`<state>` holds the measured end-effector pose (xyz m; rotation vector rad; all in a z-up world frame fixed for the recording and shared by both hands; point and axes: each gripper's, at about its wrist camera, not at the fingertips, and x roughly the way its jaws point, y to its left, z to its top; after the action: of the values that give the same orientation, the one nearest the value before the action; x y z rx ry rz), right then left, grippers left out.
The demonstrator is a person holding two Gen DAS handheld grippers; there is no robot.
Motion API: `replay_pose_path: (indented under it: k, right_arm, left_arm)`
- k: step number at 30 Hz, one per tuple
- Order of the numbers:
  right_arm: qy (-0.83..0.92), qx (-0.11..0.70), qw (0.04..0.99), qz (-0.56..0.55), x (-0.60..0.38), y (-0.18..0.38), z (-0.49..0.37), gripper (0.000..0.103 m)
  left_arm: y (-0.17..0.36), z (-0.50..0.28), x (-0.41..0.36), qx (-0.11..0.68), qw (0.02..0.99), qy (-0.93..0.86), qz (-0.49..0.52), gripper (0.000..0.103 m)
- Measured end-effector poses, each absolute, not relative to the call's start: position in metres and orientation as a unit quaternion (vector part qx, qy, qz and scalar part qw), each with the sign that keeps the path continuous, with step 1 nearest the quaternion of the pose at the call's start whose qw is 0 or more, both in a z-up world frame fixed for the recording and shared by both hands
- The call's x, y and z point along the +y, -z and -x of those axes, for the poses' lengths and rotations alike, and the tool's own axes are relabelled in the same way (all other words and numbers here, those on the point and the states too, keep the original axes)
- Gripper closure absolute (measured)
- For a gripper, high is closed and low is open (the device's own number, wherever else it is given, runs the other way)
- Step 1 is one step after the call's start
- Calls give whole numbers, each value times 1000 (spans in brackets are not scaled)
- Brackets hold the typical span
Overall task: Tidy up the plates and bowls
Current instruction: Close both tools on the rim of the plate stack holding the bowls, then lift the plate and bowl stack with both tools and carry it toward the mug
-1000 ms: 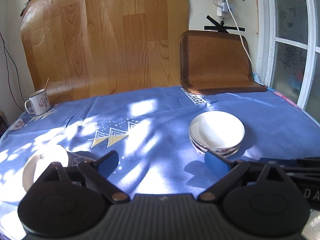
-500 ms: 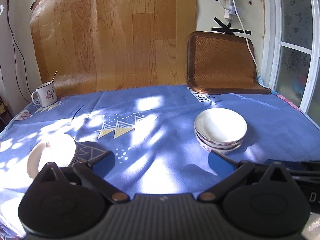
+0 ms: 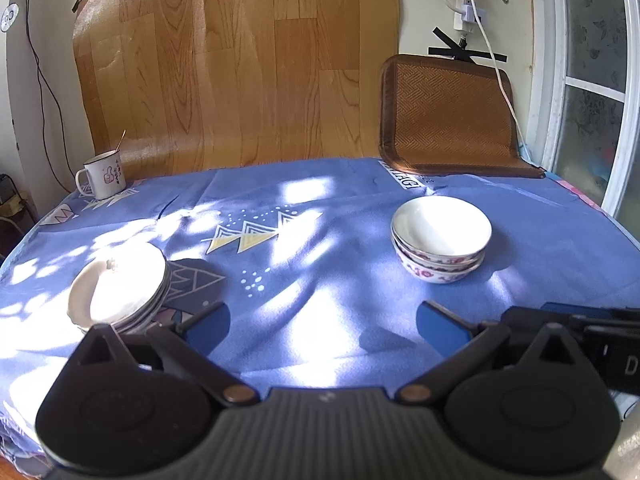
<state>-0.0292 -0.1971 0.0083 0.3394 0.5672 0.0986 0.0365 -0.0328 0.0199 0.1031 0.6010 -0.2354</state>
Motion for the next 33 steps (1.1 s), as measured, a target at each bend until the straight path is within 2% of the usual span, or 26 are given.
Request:
replay_pose_path:
  k: [10, 16, 24, 27, 29, 33]
  right_arm:
    - [-35, 298, 938, -171, -245, -28, -15, 60]
    - [-63, 351, 912, -201, -271, -28, -62, 60]
    - [-96, 417, 875, -224, -283, -17, -115, 60]
    - [-105, 438, 864, -225, -283, -8, -125, 60]
    - [-107, 451, 857, -225, -283, -1, -130, 60]
    - [-116, 472, 841, -239, -285, 11, -138, 61]
  left_arm:
    - [-34, -101, -42, 328, 932, 153, -28, 0]
    - [-39, -151, -53, 356, 915, 189, 0, 1]
    - [-23, -199, -72, 419, 881, 215, 36, 22]
    - [-13, -207, -78, 440, 867, 231, 42, 35]
    - [-3, -211, -80, 458, 857, 232, 45, 51]
    - [17, -216, -77, 490, 825, 261, 105, 54]
